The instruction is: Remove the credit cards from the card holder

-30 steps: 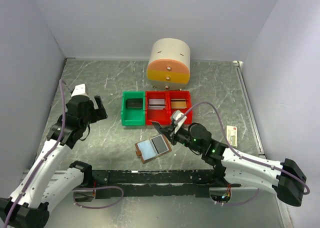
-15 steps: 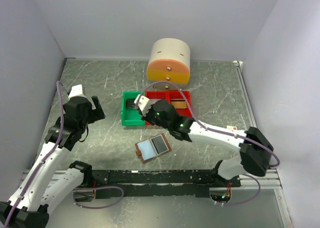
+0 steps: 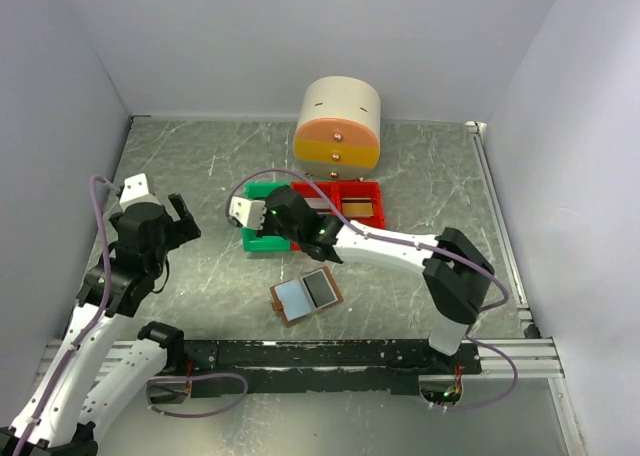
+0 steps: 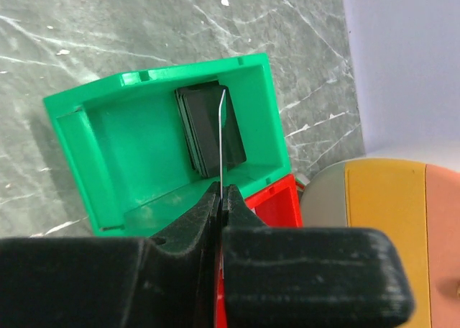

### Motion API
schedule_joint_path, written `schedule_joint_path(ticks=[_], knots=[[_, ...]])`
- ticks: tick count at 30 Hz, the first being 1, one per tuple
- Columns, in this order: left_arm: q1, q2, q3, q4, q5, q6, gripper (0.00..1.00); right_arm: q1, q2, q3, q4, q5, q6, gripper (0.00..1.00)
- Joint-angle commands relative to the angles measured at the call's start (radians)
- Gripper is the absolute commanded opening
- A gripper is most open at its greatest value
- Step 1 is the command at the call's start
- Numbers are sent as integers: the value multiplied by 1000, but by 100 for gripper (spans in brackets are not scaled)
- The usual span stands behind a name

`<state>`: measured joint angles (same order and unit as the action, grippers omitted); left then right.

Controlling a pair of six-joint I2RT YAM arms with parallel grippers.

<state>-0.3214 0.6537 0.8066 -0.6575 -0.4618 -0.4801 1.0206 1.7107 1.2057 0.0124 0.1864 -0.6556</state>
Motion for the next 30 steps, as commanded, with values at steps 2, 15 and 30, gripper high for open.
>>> schedule_joint_path(ticks=[2, 15, 30], knots=[[7, -26, 17, -22, -56, -18, 100, 1, 104, 82, -8, 76, -76, 0], [7, -40, 12, -11, -43, -6, 100, -38, 253, 181, 20, 86, -114, 0], [6, -46, 8, -2, -25, 4, 100, -69, 428, 297, -7, 119, -159, 0]])
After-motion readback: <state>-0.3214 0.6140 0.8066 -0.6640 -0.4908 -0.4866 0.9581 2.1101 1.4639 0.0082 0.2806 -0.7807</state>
